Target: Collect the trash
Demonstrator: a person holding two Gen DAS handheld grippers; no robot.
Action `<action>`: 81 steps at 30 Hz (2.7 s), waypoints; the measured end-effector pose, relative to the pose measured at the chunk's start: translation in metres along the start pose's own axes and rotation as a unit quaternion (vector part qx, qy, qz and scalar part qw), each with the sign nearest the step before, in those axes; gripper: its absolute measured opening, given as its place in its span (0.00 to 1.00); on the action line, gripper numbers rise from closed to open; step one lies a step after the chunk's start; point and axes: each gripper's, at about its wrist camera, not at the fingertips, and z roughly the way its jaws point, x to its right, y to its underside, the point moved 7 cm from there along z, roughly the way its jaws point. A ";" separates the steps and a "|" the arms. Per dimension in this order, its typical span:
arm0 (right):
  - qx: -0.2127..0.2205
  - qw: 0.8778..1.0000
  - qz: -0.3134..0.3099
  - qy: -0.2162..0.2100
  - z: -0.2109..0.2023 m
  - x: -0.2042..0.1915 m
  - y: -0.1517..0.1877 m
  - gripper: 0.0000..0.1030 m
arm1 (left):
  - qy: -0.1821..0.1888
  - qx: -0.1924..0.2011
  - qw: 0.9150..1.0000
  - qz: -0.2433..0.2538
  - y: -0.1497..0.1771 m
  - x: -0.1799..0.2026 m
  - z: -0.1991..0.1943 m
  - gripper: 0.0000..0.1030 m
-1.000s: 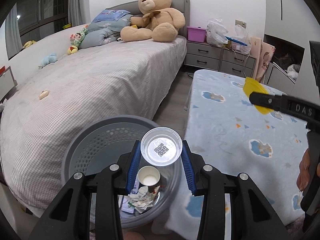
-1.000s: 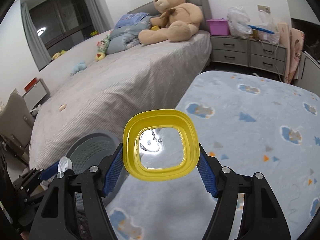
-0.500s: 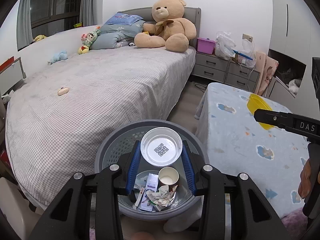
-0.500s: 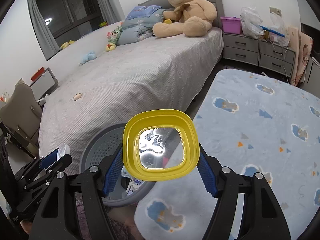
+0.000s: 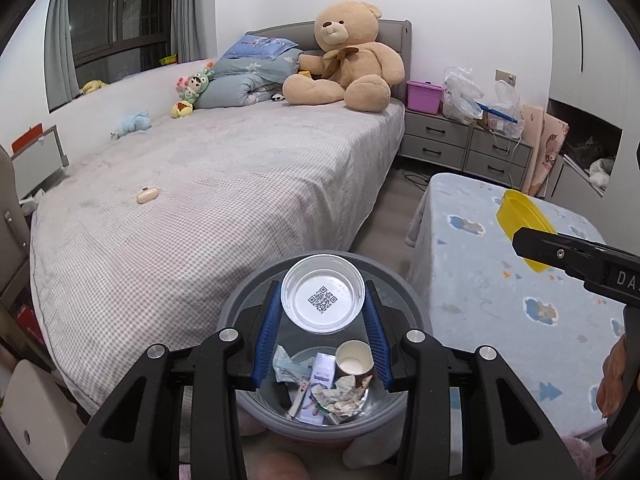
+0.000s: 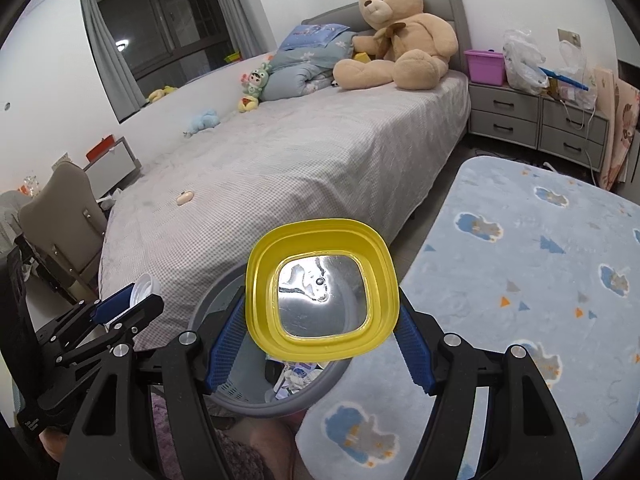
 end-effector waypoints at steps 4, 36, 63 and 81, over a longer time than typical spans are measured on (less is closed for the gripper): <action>-0.002 1.000 -0.001 -0.010 0.016 -0.005 0.008 0.65 | -0.009 -0.001 1.000 -0.005 0.001 -0.009 0.014 0.38; -0.097 0.995 -0.013 0.000 0.123 -0.045 0.055 0.66 | 0.021 -0.067 0.997 -0.004 0.037 -0.051 0.124 0.38; -0.087 0.996 -0.022 0.017 0.122 -0.045 0.052 0.75 | -0.002 -0.071 0.997 -0.020 0.033 -0.060 0.131 0.66; -0.084 0.996 -0.031 0.025 0.121 -0.047 0.053 0.78 | -0.008 -0.069 0.997 -0.027 0.032 -0.067 0.127 0.79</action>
